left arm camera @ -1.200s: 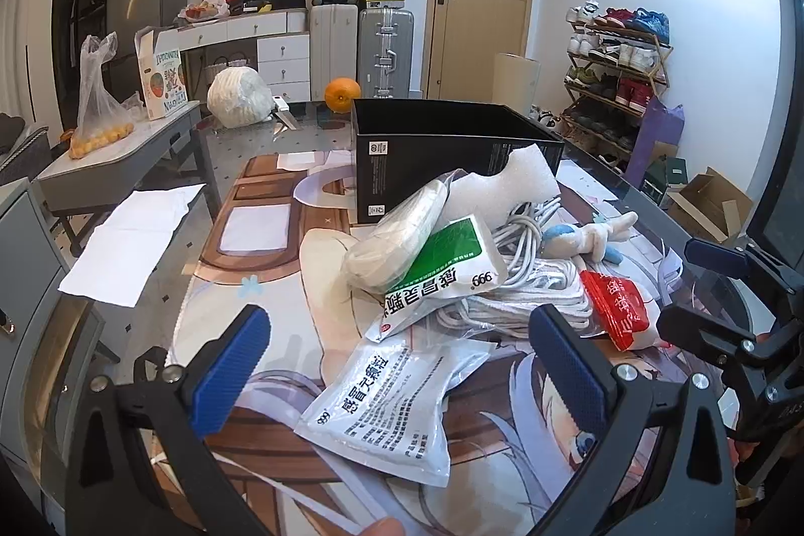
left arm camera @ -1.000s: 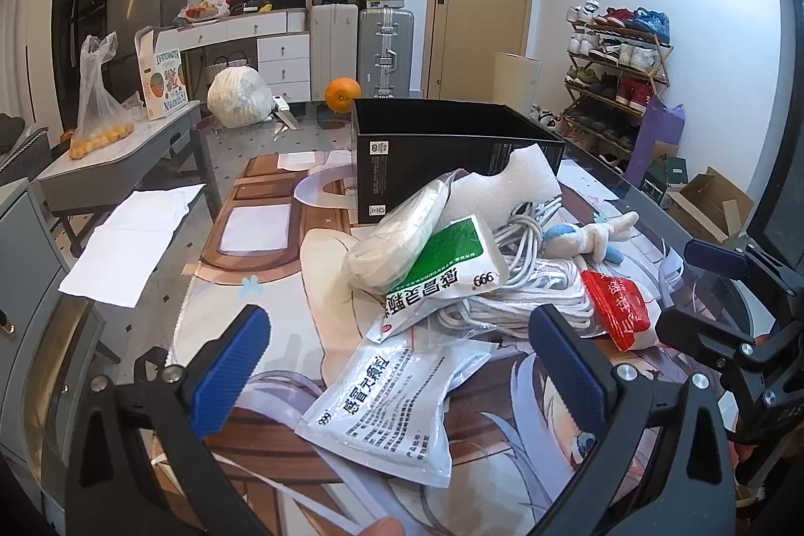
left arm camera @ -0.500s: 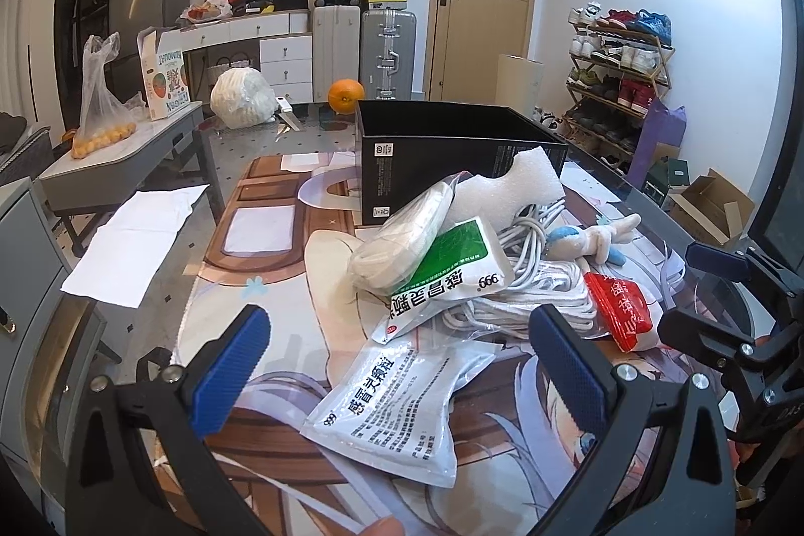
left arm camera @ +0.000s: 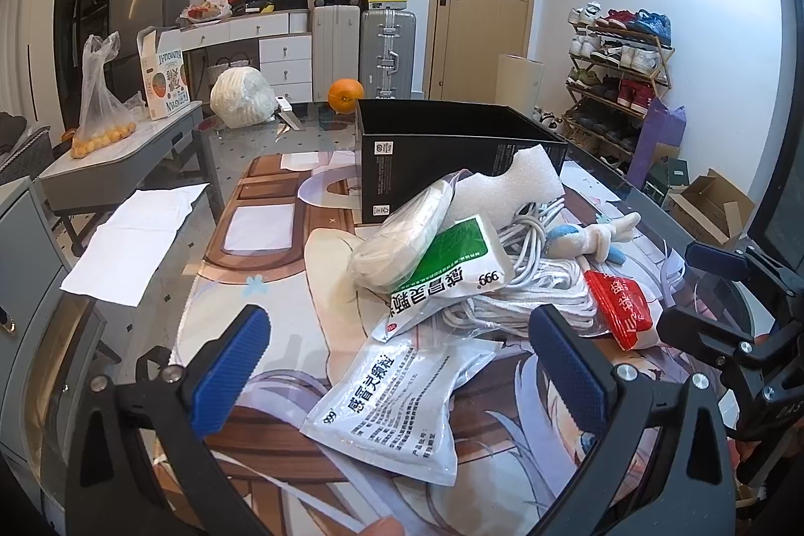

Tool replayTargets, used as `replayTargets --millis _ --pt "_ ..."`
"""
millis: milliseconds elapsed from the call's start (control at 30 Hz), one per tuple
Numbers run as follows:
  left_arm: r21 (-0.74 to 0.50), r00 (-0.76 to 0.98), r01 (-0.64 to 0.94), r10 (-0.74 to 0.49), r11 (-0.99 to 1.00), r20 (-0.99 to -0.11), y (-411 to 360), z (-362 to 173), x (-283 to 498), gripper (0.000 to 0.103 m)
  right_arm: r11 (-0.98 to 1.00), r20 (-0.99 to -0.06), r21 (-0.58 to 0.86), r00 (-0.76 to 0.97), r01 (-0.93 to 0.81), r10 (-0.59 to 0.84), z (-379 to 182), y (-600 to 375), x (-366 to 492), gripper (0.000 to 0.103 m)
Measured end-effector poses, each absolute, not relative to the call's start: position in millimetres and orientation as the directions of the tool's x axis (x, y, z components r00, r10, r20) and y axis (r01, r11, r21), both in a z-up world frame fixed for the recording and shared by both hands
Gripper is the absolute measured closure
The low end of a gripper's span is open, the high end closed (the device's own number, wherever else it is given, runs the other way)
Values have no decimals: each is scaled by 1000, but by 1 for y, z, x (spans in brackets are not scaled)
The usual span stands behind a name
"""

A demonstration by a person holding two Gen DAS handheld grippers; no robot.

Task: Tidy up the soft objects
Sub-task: 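Move left tool to white medicine packet while right tool approaches red-white bag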

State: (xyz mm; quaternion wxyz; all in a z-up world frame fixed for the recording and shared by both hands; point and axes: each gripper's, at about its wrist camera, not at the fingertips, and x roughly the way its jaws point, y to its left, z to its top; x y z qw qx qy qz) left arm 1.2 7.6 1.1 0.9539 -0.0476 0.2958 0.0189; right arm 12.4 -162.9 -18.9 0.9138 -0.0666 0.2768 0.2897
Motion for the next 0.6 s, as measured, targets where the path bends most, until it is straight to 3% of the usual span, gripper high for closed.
replayTargets --millis 600 --pt "-94 806 -19 -40 995 -591 7 -11 2 0 823 -566 46 664 -566 489 -23 -163 15 1"
